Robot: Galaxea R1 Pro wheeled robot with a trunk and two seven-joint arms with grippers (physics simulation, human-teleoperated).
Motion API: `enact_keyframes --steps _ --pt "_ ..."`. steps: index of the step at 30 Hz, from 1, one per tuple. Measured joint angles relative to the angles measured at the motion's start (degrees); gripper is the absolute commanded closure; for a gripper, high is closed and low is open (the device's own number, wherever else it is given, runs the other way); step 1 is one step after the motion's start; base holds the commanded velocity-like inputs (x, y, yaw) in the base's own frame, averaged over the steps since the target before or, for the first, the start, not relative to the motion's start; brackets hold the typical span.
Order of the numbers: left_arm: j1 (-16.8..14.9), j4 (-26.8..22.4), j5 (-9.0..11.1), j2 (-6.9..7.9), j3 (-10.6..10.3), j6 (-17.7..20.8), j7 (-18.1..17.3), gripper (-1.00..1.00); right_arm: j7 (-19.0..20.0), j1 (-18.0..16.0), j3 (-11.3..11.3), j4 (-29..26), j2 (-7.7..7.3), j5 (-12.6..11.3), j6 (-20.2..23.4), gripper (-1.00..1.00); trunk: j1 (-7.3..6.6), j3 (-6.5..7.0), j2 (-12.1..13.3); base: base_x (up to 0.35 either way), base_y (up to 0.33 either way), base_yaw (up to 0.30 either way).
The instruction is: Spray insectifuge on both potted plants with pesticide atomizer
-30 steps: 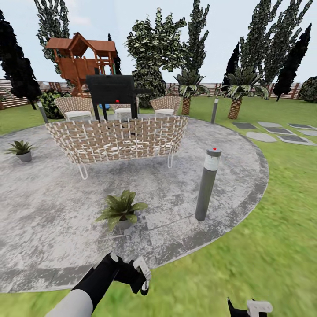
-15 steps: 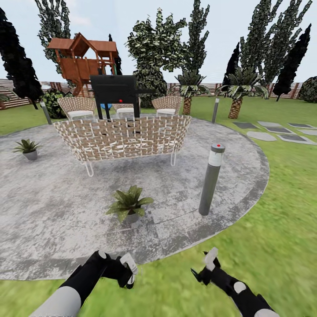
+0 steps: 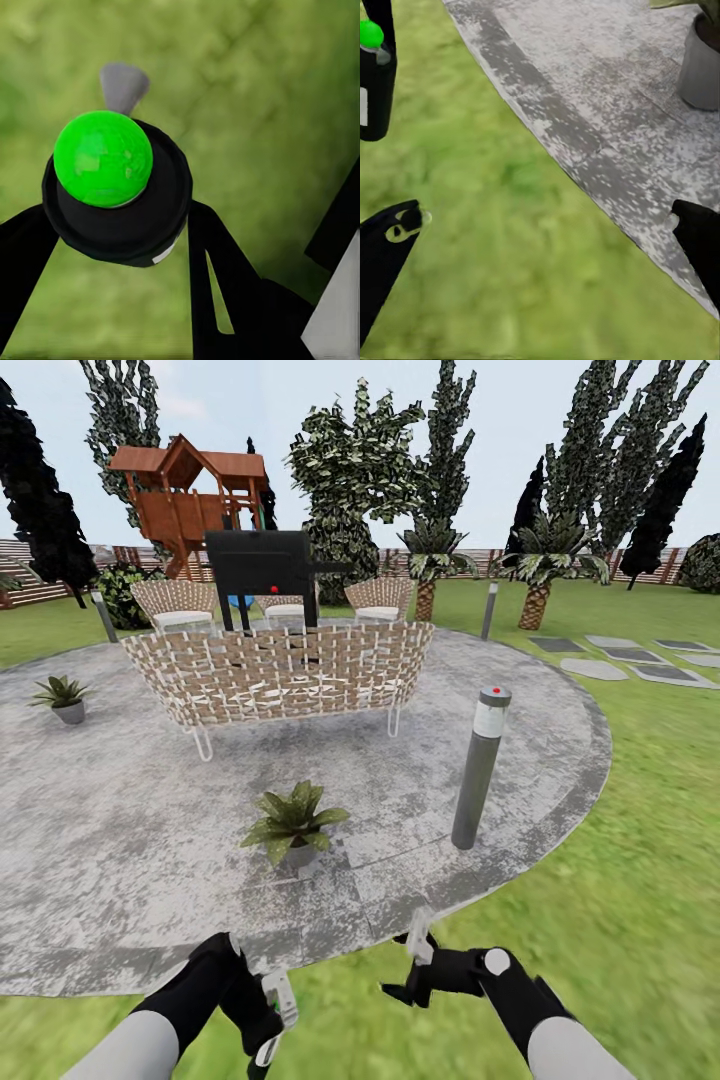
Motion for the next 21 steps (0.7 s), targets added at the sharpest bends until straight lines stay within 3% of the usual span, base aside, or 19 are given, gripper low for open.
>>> enact_keyframes --steps 2,4,6,10,14,21 --pt "0.0 -0.1 0.0 -0.1 0.0 0.1 0.0 1.0 0.2 0.0 2.2 -0.2 0.08 -0.1 0.0 1.0 0.0 0.0 0.0 0.0 0.0 0.0" --pt "0.0 -0.2 0.0 -0.35 -0.1 0.1 0.0 1.0 0.2 0.0 2.8 -0.4 0.38 -0.1 0.0 1.0 0.0 0.0 0.0 0.0 0.0 0.0" --pt "0.0 -0.6 0.0 -0.66 -0.1 0.0 0.1 1.0 0.3 0.0 3.0 -0.4 0.74 0.0 0.1 1.0 0.0 0.0 0.0 0.0 0.0 0.0" --pt "0.0 -1.0 0.2 -3.02 -2.5 0.1 0.2 1.0 0.8 0.0 3.2 -0.3 0.9 0.0 0.0 1.0 0.0 0.0 0.0 0.0 0.0 0.0" --pt "-0.2 -1.1 0.1 -5.87 -3.2 0.1 0.5 1.0 1.7 0.0 3.2 -0.3 0.96 0.0 0.0 1.0 0.0 0.0 0.0 0.0 0.0 0.0" --pt "-1.3 -1.9 0.0 -6.64 -3.3 0.3 0.7 1.0 2.2 0.0 3.3 -0.3 2.48 0.0 0.0 1.0 0.0 0.0 0.0 0.0 0.0 0.0"
